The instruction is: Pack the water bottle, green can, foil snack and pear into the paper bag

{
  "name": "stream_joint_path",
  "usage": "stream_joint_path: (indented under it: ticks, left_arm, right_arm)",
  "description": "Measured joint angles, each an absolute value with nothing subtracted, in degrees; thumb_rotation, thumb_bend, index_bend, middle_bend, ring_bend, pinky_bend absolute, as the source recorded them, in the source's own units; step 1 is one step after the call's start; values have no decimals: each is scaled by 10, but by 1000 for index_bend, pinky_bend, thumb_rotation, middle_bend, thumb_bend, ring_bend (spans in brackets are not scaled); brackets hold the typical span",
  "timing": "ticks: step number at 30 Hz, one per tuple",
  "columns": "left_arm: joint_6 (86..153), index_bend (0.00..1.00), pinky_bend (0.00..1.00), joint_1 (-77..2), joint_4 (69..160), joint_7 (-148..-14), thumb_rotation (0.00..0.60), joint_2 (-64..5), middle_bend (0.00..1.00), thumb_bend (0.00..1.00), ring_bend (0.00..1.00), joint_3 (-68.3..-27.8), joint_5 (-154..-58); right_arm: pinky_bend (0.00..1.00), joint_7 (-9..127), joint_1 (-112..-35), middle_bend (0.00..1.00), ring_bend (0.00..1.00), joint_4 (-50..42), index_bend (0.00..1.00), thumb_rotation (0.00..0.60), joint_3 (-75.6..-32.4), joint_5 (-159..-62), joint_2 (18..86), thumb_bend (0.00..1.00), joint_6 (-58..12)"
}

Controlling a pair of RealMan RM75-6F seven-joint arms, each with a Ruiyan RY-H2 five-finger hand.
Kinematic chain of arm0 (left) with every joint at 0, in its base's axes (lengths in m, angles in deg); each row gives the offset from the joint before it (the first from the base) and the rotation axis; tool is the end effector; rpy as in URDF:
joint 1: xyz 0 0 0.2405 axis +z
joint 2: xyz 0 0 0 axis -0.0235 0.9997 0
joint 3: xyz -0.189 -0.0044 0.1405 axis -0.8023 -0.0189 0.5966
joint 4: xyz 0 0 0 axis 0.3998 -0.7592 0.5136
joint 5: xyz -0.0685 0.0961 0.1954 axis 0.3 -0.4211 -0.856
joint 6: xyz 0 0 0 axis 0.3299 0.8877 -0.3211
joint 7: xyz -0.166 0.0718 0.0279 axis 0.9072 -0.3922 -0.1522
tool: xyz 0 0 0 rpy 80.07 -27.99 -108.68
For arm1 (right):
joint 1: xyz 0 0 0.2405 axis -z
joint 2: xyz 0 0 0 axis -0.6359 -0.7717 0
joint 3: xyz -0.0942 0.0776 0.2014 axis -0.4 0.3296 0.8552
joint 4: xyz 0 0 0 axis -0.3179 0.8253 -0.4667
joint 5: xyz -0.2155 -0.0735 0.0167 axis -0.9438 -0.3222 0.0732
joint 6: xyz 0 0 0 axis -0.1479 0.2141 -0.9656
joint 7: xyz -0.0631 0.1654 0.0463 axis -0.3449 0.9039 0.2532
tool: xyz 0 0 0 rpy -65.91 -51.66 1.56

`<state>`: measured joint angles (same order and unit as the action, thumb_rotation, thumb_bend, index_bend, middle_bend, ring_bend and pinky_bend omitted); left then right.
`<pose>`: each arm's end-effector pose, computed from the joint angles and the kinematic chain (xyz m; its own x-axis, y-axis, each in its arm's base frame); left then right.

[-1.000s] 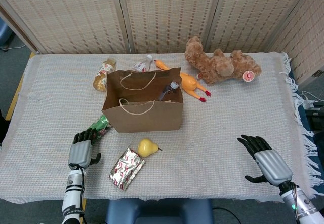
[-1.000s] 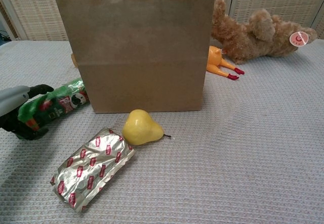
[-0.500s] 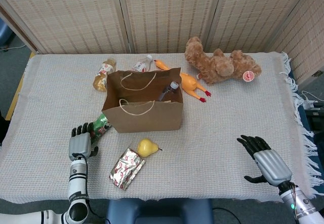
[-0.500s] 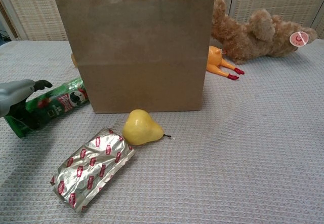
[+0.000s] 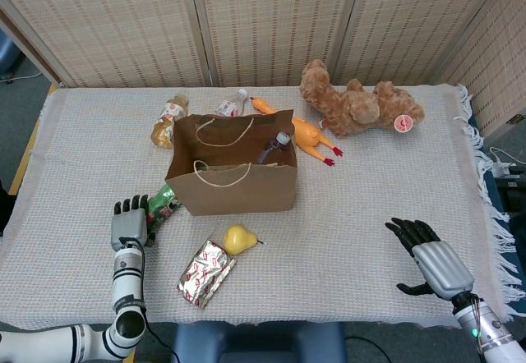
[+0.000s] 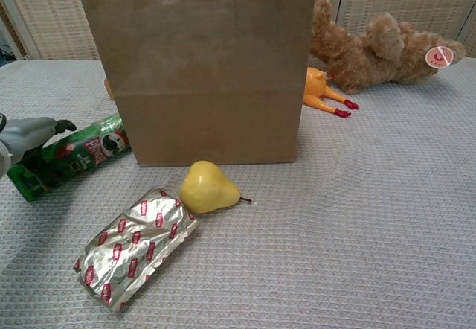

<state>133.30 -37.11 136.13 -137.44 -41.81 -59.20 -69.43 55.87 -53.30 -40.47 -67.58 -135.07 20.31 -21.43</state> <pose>-0.1939 0.3394 -0.0301 0.4448 0.3950 0.8038 0.7910 0.2477 -0.5595 -0.2446 -0.2139 0.0921 0.3741 -0.3859 0.8433 -0.9272 -0.1765 0.3305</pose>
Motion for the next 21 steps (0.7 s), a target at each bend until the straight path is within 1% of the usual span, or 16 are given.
stream_joint_path:
  ticks: [3, 4, 6, 7, 9, 10, 13, 15, 16, 18, 21]
  left_arm:
    - [1321, 0, 3, -383, 1340, -1389, 600, -416, 0, 352, 0, -591, -668]
    - [1319, 0, 28, -386, 1335, -1394, 600, -416, 0, 354, 0, -589, -663]
    - [1316, 0, 118, -391, 1328, -1404, 600, -414, 5, 362, 8, -580, -655]
    - [1316, 3, 208, -392, 1326, -1407, 600, -414, 44, 383, 50, -577, -653]
    - [1320, 90, 365, -394, 1323, -1407, 600, -413, 194, 443, 197, -570, -655]
    - [1322, 177, 448, -394, 1323, -1406, 600, -413, 296, 478, 289, -568, -658]
    - [1333, 395, 611, -392, 1324, -1400, 600, -410, 513, 553, 474, -560, -676]
    - [1345, 469, 663, -390, 1328, -1396, 600, -404, 590, 582, 538, -552, -694]
    - [1351, 484, 673, -389, 1331, -1395, 600, -401, 605, 590, 551, -549, -702]
    - [1369, 494, 680, -385, 1339, -1391, 600, -387, 617, 595, 561, -544, -723]
    - [1391, 494, 680, -376, 1354, -1374, 600, -360, 617, 599, 561, -547, -739]
  right_arm:
    - [0, 559, -534, 0, 0, -404, 0, 600, -675, -1347, 204, 22, -217]
    - [0, 559, -535, 0, 0, -403, 0, 600, -674, -1346, 204, 22, -218]
    - [0, 559, -536, 0, 0, -403, 0, 600, -674, -1344, 205, 22, -219]
    - [0, 559, -536, 0, 0, -403, 0, 600, -673, -1343, 204, 22, -219]
    - [0, 560, -536, 0, 0, -403, 0, 600, -673, -1343, 204, 22, -219]
    - [0, 560, -536, 0, 0, -403, 0, 600, -673, -1343, 204, 22, -218]
    - [0, 559, -536, 0, 0, -403, 0, 600, -673, -1343, 205, 22, -219]
    - [0, 560, -536, 0, 0, -403, 0, 600, -674, -1344, 204, 22, -219]
    - [0, 561, -535, 0, 0, -403, 0, 600, -674, -1345, 204, 22, -218]
    - [0, 563, -535, 0, 0, -402, 0, 600, -675, -1345, 204, 21, -217]
    - [0, 563, -534, 0, 0, -402, 0, 600, -675, -1347, 204, 21, -216]
